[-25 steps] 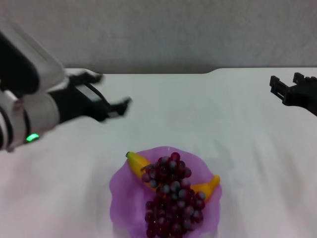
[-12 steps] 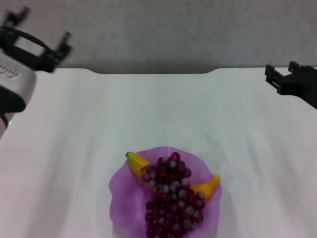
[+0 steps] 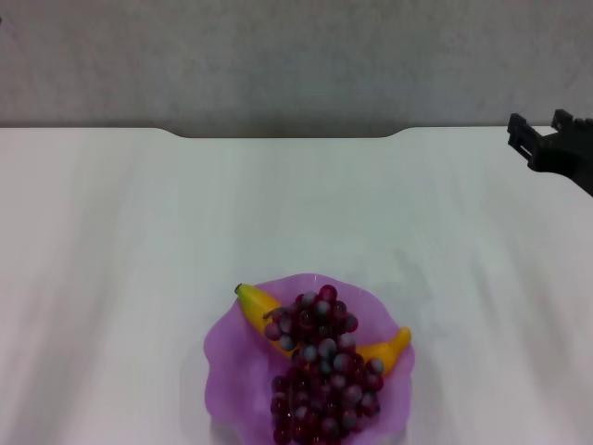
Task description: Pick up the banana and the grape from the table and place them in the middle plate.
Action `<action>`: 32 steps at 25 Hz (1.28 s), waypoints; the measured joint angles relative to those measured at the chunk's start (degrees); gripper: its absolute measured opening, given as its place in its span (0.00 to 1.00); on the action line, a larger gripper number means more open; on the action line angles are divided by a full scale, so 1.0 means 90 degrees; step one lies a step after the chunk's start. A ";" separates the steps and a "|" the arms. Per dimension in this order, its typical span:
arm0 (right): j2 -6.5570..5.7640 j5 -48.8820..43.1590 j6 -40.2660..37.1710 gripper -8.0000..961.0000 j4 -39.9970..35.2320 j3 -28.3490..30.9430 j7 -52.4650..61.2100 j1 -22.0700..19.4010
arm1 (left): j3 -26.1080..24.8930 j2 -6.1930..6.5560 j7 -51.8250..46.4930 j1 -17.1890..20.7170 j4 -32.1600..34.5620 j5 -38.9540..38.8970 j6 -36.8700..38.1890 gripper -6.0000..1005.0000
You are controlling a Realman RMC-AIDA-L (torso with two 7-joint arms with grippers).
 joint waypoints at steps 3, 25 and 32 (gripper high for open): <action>-0.0001 0.0000 -0.0013 0.62 0.0032 -0.0011 0.0003 -0.0007 | -0.0079 0.0473 -0.2290 0.0066 0.0102 0.0812 -0.0189 0.88; 0.0007 -0.0168 -0.1564 0.63 -0.0296 0.0376 -0.0889 -0.1166 | -0.1211 0.1308 -0.6145 0.0013 0.0949 0.3307 -0.2668 0.88; 0.0010 -0.0233 -0.1653 0.63 -0.0266 0.0374 -0.1310 -0.1233 | -0.1309 0.1278 -0.6103 0.0025 0.0908 0.3317 -0.3190 0.88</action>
